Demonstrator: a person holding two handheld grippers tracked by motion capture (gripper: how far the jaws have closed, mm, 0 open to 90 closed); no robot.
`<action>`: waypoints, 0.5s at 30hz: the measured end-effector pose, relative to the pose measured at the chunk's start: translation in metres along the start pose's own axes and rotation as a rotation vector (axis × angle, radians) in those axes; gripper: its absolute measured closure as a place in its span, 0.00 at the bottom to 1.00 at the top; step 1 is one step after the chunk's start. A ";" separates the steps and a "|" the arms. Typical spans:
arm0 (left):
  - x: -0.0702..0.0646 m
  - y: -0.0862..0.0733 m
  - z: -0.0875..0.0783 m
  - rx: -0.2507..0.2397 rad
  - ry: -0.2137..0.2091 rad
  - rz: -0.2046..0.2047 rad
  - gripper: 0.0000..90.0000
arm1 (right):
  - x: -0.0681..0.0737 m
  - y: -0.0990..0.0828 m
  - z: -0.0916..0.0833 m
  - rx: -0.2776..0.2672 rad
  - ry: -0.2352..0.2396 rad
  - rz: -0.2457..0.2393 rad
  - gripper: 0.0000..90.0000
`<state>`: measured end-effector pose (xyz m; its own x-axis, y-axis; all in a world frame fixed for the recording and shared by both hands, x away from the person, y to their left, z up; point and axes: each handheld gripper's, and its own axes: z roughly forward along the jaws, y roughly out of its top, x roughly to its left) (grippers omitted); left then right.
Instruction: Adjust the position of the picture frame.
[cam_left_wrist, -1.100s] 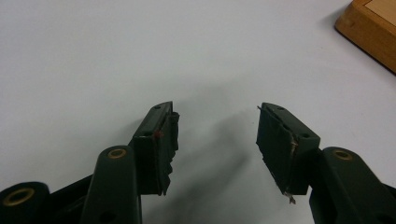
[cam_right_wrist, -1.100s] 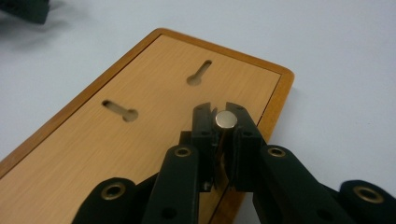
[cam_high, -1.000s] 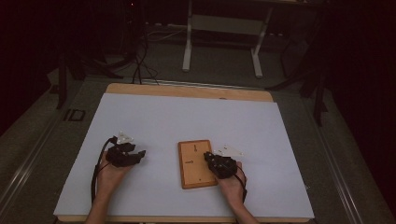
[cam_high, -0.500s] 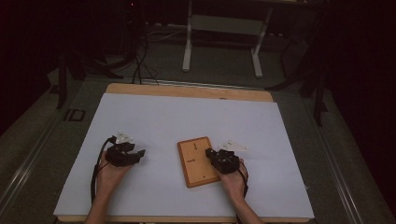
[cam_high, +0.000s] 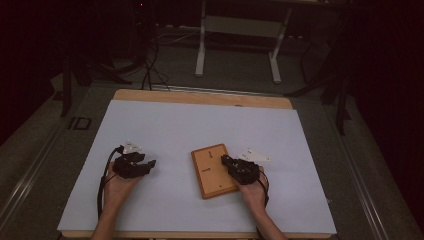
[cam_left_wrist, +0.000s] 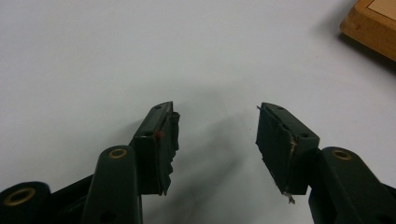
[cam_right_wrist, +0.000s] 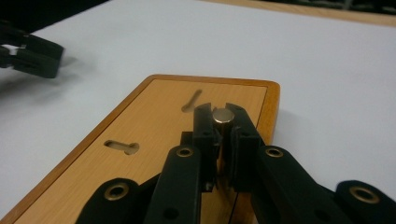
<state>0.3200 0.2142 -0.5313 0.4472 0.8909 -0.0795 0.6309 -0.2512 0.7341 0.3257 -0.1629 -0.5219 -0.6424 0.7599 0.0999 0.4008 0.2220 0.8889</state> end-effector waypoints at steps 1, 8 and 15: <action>0.000 0.000 -0.001 -0.003 -0.004 0.000 0.53 | 0.002 0.001 0.000 -0.003 0.012 -0.010 0.94; -0.001 0.001 -0.002 -0.011 -0.037 0.025 0.61 | 0.014 0.002 0.002 -0.005 0.083 -0.075 0.94; -0.015 0.003 0.002 -0.004 -0.077 0.115 0.80 | 0.026 0.002 0.006 -0.005 0.161 -0.112 0.94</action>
<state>0.3163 0.1995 -0.5288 0.5643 0.8243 -0.0462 0.5702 -0.3487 0.7438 0.3135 -0.1391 -0.5198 -0.7788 0.6233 0.0704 0.3185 0.2962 0.9005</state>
